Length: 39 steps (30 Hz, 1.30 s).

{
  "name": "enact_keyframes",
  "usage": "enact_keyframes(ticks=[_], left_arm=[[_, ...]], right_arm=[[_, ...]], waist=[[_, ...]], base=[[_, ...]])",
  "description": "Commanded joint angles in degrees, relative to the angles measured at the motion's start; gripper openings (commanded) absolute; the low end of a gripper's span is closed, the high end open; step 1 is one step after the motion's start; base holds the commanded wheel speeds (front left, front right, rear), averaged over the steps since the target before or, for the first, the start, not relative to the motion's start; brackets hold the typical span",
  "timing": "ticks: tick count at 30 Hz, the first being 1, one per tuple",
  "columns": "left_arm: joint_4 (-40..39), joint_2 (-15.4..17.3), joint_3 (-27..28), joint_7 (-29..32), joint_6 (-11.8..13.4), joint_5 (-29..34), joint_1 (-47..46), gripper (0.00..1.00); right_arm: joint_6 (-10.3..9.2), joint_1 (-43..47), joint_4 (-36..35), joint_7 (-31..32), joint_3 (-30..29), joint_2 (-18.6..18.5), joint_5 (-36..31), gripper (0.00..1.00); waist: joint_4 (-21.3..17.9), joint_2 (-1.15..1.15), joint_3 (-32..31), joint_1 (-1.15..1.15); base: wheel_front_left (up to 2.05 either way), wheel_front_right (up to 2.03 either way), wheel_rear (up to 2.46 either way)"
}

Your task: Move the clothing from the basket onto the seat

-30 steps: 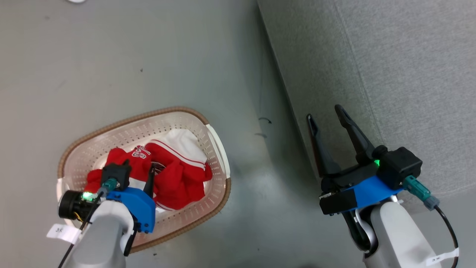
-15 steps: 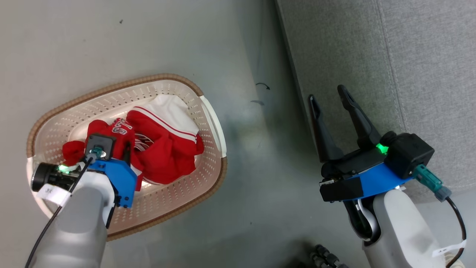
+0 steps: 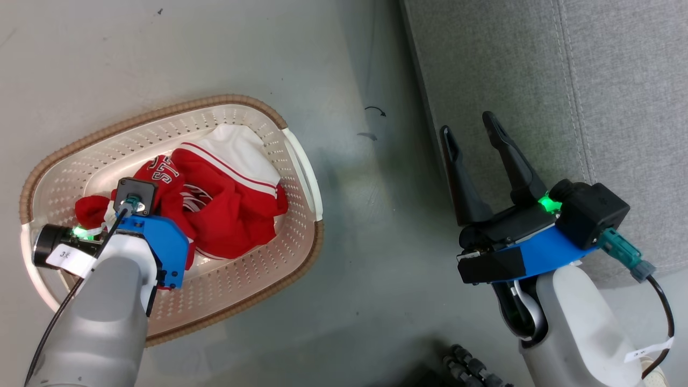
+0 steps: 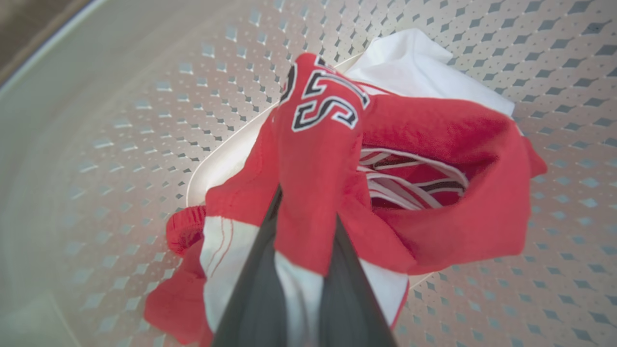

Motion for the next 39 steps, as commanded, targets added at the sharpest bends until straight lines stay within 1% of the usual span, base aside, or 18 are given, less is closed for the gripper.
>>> enact_keyframes(ticks=[1,6,12,16,24,29,36,39], left_arm=[[0.3,-0.1,0.3,-0.2,-0.4,-0.6,-0.6,0.0],[0.8,-0.6,1.0,-0.6,-0.3,-2.0,-0.2,0.0],[1.2,-0.9,0.4,-0.8,-0.7,-2.5,0.4,0.0],[1.4,-2.0,0.1,-1.7,-1.0,-3.2,1.3,0.0],[1.0,-5.1,-0.3,-6.1,-2.5,-4.6,4.4,0.0],[-0.3,-6.7,-1.2,-8.0,-3.7,-5.2,7.0,0.0],[-4.8,-8.4,-3.5,-9.0,-5.0,-6.0,11.3,0.0],[-7.6,-8.9,-4.9,-9.1,-5.2,-6.6,12.8,0.0]], right_arm=[[0.03,-0.8,0.1,-0.2,0.1,-0.1,0.1,1.0],[0.03,-0.7,0.3,-0.2,0.1,-0.1,0.1,1.0],[0.03,-0.7,0.6,-0.2,0.2,-0.1,0.0,1.0],[0.03,-0.4,1.3,-0.2,0.0,-0.1,-1.0,1.0],[0.03,1.4,3.8,-0.2,0.0,-0.2,-2.5,1.0],[0.03,3.0,5.8,-0.2,-0.3,-0.2,-3.6,1.0],[0.03,6.7,8.8,-0.2,-1.2,-0.2,-5.1,1.0],[0.03,8.4,9.9,-0.2,-1.3,-0.2,-5.3,1.0]], waist=[[-0.1,0.0,-0.3,0.0],[-0.2,0.0,-1.1,0.0],[0.0,0.0,-2.3,0.0],[0.9,0.0,-4.7,0.0],[3.8,0.0,-13.7,0.0],[6.2,0.0,-20.6,0.0],[9.6,0.0,-30.7,0.0],[10.8,0.0,-34.5,0.0]], base=[[0.0,0.0,0.0],[0.0,0.0,0.0],[0.0,0.0,0.0],[0.0,0.0,0.0],[0.0,0.0,0.0],[0.0,0.0,0.0],[0.0,0.0,0.0],[0.0,0.0,0.0]])
